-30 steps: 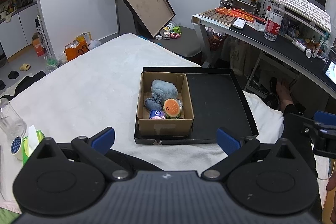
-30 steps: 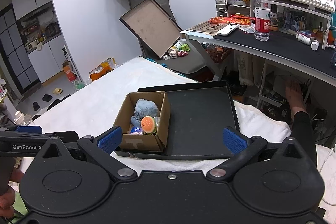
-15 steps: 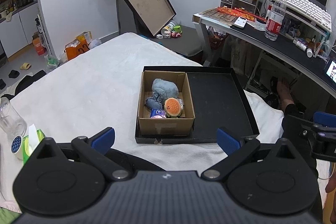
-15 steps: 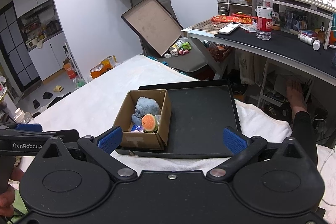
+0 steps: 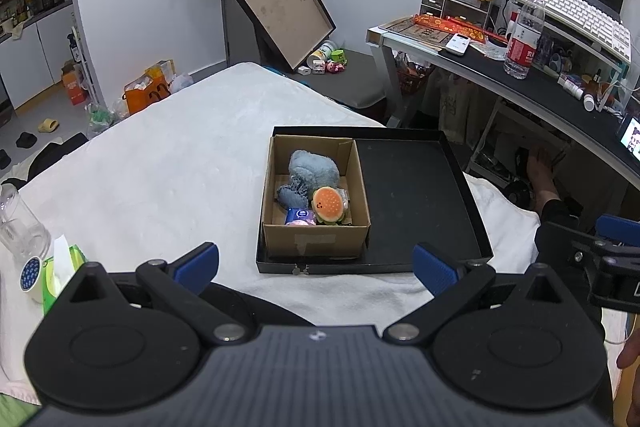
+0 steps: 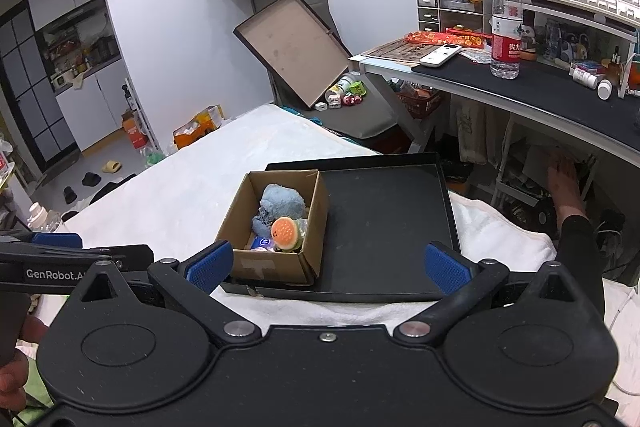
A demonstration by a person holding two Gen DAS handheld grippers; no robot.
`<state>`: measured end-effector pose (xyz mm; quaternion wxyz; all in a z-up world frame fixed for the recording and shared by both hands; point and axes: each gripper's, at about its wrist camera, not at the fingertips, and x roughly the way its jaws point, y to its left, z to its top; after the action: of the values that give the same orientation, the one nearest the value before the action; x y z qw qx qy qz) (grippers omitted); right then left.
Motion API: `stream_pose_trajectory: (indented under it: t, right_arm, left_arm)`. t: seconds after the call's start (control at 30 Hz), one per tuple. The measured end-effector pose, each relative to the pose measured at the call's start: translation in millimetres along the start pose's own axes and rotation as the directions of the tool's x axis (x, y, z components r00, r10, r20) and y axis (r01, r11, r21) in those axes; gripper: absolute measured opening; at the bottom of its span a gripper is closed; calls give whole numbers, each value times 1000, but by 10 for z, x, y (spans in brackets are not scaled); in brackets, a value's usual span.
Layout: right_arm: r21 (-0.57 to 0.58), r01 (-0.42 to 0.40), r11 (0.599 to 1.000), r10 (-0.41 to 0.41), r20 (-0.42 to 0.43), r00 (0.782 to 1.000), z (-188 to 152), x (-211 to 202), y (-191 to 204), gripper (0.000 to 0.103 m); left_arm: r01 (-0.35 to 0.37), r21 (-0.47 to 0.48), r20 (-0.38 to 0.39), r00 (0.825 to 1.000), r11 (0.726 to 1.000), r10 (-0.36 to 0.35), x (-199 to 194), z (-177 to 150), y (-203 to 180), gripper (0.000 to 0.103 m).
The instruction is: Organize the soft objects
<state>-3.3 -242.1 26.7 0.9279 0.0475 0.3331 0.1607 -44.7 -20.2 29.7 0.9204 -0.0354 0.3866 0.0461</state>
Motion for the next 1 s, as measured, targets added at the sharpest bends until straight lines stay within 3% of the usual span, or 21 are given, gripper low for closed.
stream_pose_trajectory:
  t: [1.0]
  right_arm:
    - [-11,10,1000,-10,-4,1000,-31,-11,-32,103]
  left_arm:
    - [-8,33,13,1000,999,7,-4,-8,-108,102]
